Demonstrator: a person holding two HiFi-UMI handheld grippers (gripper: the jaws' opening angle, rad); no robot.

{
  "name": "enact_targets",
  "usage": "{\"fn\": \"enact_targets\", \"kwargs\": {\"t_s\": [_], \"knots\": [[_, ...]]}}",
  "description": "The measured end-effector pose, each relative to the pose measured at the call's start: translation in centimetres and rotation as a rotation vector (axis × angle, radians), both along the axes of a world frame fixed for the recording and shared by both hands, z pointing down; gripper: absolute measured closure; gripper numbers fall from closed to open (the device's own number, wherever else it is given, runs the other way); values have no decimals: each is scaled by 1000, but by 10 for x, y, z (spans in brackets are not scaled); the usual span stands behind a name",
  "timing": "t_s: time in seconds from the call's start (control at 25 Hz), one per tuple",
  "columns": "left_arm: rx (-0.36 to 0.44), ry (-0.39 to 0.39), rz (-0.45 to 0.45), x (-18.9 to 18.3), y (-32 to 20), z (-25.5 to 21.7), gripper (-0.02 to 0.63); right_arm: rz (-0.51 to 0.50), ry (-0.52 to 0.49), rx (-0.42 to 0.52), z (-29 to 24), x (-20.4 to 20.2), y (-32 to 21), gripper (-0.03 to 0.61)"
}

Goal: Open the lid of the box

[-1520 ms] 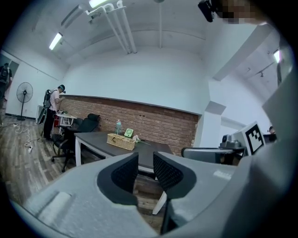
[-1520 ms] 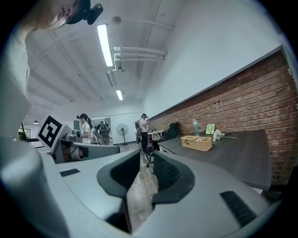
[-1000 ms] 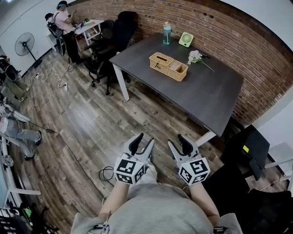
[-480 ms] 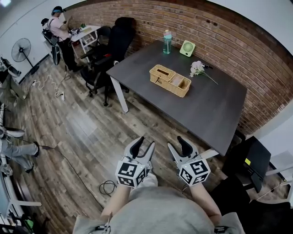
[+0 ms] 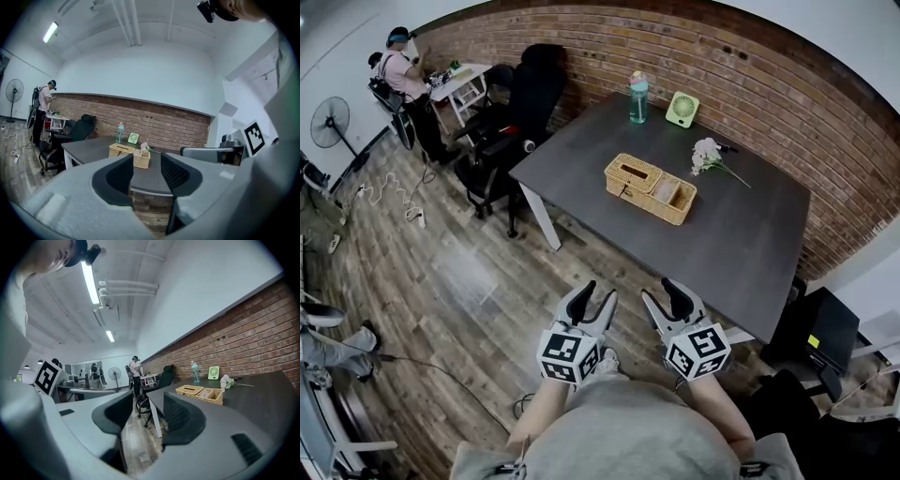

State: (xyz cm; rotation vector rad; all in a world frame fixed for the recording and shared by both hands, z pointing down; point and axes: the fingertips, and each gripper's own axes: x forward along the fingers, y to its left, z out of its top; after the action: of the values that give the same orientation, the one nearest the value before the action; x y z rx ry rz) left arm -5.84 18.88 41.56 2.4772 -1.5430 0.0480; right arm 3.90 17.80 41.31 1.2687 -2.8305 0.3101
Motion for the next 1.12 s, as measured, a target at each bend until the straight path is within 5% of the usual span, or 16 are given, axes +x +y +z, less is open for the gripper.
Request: {"fn": "enact_targets", "kwargs": {"t_s": [1.12], "knots": [[-58, 25, 94, -45, -156, 16, 428, 127, 26, -28, 10, -34, -147, 377]]}}
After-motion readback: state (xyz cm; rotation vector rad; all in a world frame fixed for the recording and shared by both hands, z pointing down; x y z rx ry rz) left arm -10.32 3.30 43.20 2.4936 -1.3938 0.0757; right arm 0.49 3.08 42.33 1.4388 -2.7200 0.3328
